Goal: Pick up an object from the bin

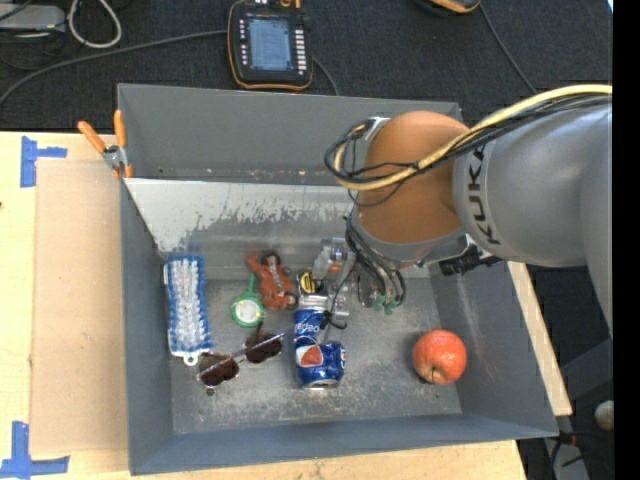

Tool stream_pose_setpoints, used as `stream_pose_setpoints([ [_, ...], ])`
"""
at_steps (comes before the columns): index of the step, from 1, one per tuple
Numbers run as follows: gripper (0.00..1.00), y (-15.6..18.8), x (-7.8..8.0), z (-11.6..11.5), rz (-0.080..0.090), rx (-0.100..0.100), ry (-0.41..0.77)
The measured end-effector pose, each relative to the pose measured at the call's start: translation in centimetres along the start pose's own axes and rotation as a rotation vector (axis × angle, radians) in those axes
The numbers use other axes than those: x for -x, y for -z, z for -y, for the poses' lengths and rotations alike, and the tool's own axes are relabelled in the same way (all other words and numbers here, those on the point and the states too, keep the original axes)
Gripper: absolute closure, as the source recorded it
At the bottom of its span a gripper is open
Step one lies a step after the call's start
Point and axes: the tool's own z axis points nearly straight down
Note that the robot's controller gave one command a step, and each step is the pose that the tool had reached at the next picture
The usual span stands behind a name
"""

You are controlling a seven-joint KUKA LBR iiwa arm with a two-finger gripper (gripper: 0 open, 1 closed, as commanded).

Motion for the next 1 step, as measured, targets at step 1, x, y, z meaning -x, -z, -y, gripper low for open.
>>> stream_pose_setpoints([
  [1,0.0,-0.68,3.41,0.08,0.014,0.003,-0.032],
])
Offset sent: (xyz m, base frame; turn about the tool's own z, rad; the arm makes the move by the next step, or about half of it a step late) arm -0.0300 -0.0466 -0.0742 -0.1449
